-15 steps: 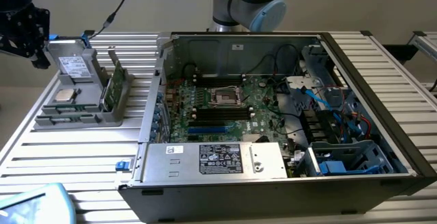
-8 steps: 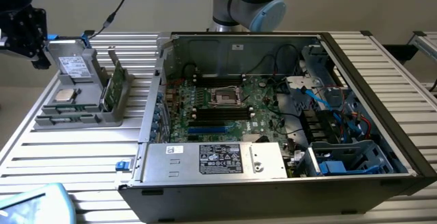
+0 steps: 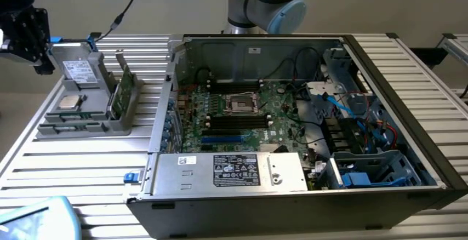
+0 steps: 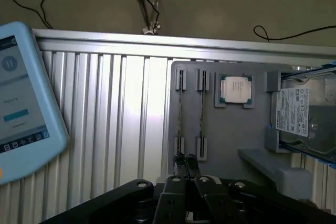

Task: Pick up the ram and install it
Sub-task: 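Pick up the ram and move it above insertion slot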

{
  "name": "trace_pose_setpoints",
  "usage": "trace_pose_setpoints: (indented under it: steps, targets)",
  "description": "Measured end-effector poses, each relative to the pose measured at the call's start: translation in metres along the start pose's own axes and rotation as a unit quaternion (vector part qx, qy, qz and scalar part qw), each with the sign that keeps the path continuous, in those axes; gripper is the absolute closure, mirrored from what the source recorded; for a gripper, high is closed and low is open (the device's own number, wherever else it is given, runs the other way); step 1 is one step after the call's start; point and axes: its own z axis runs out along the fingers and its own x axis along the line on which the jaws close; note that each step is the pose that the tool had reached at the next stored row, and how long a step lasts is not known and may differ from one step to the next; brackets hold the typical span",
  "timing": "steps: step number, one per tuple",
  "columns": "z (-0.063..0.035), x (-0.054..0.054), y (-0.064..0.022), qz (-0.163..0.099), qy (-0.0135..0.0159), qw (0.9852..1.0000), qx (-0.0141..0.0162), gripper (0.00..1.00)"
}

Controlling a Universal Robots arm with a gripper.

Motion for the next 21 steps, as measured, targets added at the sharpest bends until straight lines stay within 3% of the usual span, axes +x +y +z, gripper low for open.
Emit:
trace_pose_setpoints:
  steps: [2, 4, 5, 16, 19, 20, 21]
  targets:
    - [0.0, 0.0, 0.0, 0.0, 0.0, 1.0, 0.0, 0.76]
    - [0.0, 0.0, 0.0, 0.0, 0.0, 1.0, 0.0, 0.76]
    - [0.0, 0.0, 0.0, 0.0, 0.0, 1.0, 0.0, 0.69]
    - [0.0, 0.0, 0.0, 0.0, 0.0, 1.0, 0.0, 0.69]
    - [0.0001, 0.0, 0.0, 0.0, 0.0, 1.0, 0.0, 0.67]
    - [0.0011, 0.0, -0.0001, 0.0, 0.0, 1.0, 0.0, 0.6]
    - [0.0027, 0.0001, -0.0002, 0.0, 0.0, 1.0, 0.0, 0.6]
